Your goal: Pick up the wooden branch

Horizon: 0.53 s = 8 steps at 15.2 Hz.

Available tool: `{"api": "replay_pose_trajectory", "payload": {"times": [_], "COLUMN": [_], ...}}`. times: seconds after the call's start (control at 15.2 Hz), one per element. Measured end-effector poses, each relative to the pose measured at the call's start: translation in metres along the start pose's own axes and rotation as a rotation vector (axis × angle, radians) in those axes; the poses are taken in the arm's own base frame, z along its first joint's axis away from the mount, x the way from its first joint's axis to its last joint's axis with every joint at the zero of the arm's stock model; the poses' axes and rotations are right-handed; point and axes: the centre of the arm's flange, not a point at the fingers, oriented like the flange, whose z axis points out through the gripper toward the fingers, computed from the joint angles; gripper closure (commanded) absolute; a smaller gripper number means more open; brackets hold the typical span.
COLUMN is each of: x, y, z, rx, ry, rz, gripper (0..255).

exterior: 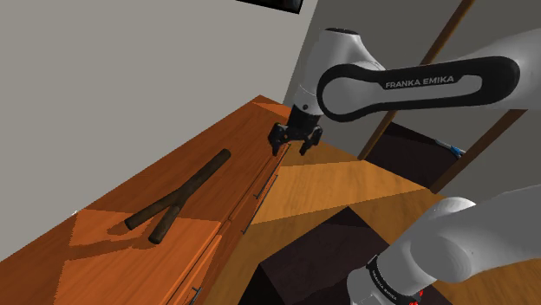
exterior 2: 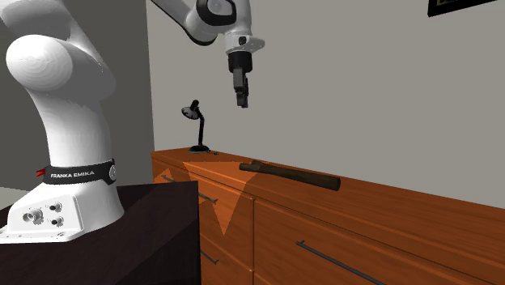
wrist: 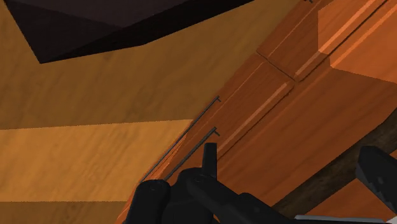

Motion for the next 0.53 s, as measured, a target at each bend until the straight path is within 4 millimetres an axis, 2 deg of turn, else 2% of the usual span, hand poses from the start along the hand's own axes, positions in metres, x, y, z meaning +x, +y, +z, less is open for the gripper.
{"api": "replay_pose_trajectory", "payload": {"times": [0.53], "x": [0.025], "y": [-0.077], "z": [0.068], "rx": [-0.009], "ry": [0.001], "rz": [0.150], "gripper": [0]}}
